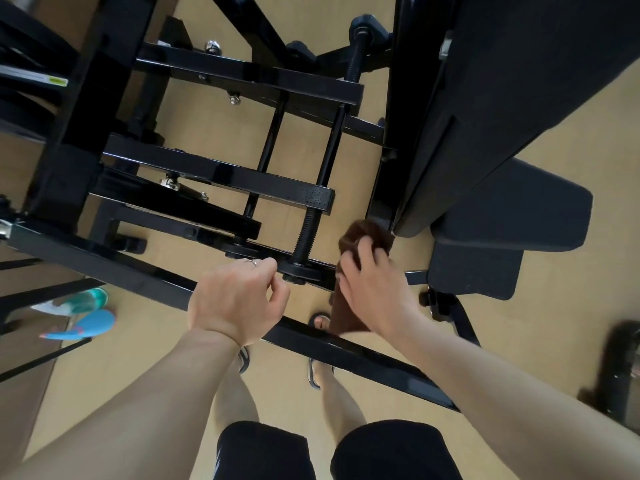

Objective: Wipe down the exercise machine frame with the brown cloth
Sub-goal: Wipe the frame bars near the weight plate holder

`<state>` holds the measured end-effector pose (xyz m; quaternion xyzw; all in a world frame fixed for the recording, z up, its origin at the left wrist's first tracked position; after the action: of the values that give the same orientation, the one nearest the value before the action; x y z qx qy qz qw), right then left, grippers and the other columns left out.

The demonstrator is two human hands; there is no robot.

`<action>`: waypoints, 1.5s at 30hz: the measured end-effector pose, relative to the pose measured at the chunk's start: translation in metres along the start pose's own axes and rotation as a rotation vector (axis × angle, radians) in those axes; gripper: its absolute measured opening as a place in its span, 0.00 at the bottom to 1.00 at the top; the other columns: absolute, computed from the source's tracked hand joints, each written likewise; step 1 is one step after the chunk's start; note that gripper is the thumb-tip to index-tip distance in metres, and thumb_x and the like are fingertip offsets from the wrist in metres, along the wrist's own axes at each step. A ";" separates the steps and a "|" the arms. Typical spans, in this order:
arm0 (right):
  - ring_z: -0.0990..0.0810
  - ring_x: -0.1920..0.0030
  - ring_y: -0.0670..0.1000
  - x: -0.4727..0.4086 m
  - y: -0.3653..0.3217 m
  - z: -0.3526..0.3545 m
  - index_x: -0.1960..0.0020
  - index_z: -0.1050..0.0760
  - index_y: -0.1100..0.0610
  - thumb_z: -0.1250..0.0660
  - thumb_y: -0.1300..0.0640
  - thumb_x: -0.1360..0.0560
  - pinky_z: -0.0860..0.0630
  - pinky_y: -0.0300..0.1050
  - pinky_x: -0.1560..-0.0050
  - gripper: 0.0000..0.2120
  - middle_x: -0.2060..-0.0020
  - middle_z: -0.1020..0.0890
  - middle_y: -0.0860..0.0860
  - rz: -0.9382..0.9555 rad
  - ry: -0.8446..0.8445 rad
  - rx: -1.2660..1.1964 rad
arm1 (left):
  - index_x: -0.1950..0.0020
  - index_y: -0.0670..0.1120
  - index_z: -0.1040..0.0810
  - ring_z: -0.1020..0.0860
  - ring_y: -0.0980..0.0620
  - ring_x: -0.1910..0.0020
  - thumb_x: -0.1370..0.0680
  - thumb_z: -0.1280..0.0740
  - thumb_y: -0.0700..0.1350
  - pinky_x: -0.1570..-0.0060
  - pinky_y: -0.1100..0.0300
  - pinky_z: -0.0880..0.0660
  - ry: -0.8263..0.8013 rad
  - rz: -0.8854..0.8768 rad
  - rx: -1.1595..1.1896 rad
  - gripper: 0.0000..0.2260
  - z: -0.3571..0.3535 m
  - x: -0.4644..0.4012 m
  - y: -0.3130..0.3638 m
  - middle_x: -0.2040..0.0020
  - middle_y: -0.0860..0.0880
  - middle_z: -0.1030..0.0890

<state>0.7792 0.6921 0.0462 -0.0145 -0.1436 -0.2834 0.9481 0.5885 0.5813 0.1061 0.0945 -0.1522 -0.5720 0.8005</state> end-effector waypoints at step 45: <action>0.23 0.46 0.62 -0.035 0.037 -0.001 0.31 0.35 0.52 0.46 0.44 0.15 0.18 0.54 0.49 0.17 0.38 0.32 0.63 -0.585 0.055 -0.331 | 0.68 0.51 0.36 0.41 0.54 0.76 0.25 0.37 0.46 0.74 0.67 0.49 -0.025 0.002 0.010 0.12 -0.002 0.001 0.001 0.74 0.56 0.38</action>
<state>0.7717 0.7421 0.0378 -0.1186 -0.0683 -0.5631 0.8150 0.5900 0.5807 0.1044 0.0911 -0.1651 -0.5717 0.7985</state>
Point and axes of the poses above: each hand's wrist, its own x-axis away from the middle knuckle, its own z-axis out of the back of the hand, y = z × x, the point moved 4 cm from there along -x, towards the middle knuckle
